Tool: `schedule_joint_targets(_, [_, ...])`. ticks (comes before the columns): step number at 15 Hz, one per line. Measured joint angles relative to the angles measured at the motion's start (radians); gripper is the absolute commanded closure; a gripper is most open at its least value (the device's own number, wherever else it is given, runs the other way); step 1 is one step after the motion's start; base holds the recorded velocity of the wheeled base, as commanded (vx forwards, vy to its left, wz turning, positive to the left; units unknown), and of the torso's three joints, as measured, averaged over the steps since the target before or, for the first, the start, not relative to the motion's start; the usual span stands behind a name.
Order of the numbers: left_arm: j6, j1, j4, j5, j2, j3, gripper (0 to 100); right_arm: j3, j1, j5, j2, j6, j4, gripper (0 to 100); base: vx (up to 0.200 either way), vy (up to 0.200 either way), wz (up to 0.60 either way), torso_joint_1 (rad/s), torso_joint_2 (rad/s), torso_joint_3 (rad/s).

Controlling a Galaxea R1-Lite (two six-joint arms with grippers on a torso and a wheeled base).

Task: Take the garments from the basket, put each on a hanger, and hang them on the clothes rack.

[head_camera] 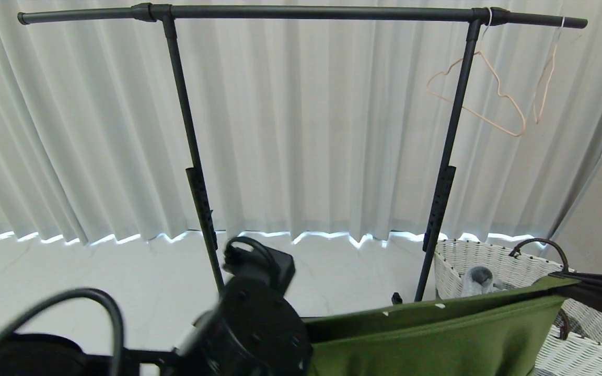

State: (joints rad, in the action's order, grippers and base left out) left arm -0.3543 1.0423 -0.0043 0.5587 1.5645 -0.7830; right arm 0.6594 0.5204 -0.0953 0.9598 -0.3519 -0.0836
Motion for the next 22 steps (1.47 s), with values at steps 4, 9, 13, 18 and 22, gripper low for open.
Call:
schedule_joint_targets(4, [0.108, -0.186, 0.228, -0.007, -0.165, -0.228, 100, 0.098, 0.016, 0.010, 0.064, 0.088, 0.024, 100, 0.000, 0.000, 0.00, 0.000, 0.00, 0.000])
schedule_joint_targets(9, [0.199, -0.260, 0.391, -0.019, -0.201, -0.643, 100, 0.354, 0.041, 0.027, 0.208, 0.225, 0.113, 100, 0.000, 0.000, 0.00, 0.000, 0.00, 0.000])
schedule_joint_targets(13, [0.272, -0.248, 0.403, -0.109, -0.140, -0.922, 100, 0.624, 0.069, 0.033, 0.308, 0.233, 0.095, 100, 0.000, 0.000, 0.00, 0.000, 0.00, 0.000])
schedule_joint_targets(18, [0.299, -0.171, 0.401, -0.124, -0.137, -0.822, 100, 0.733, 0.113, 0.031, 0.351, 0.179, -0.026, 100, 0.000, 0.000, 0.00, 0.000, 0.00, 0.000])
schedule_joint_targets(22, [0.300, -0.129, 0.327, -0.128, -0.150, -0.782, 100, 0.766, 0.120, 0.018, 0.296, 0.132, -0.267, 100, 0.000, 0.000, 0.00, 0.000, 0.00, 0.000])
